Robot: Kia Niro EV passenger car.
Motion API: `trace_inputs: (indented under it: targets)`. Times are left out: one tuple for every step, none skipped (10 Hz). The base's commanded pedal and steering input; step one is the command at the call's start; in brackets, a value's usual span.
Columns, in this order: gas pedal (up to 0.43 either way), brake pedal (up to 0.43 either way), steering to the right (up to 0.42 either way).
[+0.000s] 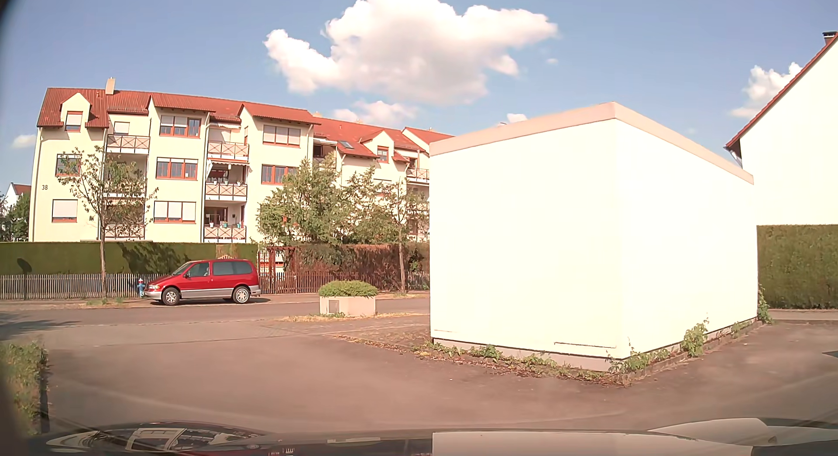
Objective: Follow the waypoints while adhering to traffic rules and regulations
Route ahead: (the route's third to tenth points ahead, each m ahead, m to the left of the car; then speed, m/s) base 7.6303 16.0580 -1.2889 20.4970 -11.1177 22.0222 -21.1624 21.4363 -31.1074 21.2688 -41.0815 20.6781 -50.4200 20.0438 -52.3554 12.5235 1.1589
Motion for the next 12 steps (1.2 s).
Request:
trace_inputs:
  targets:
    - [0.0,0.055,-0.067]
    - [0.0,0.055,-0.091]
    - [0.0,0.055,-0.115]
    - [0.0,0.055,-0.139]
    - [0.0,0.055,-0.183]
    - [0.0,0.055,-0.229]
    - [0.0,0.049,-0.252]
    - [0.0,0.043,-0.256]
    - [0.0,0.018,-0.265]
    - [0.0,0.018,-0.292]
    - [0.0,0.012,-0.321]
    - [0.0,0.012,-0.339]
